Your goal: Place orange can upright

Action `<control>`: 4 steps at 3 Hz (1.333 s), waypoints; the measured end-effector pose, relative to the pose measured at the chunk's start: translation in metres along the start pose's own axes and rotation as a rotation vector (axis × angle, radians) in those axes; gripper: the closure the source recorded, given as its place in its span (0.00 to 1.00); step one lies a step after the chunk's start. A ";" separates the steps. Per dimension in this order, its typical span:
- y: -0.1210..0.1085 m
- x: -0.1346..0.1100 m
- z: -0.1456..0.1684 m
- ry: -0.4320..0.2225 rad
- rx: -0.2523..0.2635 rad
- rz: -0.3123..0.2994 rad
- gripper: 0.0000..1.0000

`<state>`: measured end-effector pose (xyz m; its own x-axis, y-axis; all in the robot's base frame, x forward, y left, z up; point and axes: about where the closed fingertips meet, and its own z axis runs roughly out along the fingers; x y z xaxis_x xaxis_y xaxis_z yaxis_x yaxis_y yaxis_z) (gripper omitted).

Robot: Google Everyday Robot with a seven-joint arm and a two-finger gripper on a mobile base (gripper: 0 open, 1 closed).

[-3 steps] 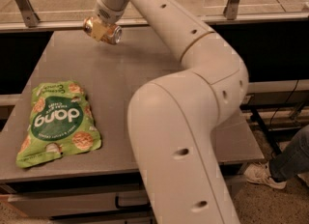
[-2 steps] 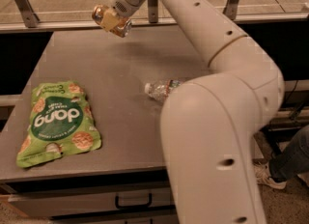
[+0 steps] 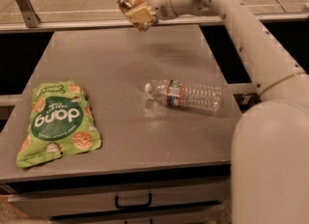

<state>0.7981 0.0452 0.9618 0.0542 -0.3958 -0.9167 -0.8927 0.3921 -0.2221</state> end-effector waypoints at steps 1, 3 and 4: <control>-0.012 0.009 -0.041 -0.033 0.034 -0.010 1.00; -0.010 0.020 -0.048 -0.018 -0.003 -0.020 1.00; -0.007 0.040 -0.085 0.006 -0.022 -0.051 1.00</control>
Offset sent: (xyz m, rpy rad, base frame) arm -0.0080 -0.0405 0.0086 0.0330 -0.0348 -0.0154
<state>0.7682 -0.0439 0.9546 0.0972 -0.4197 -0.9024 -0.8985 0.3529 -0.2609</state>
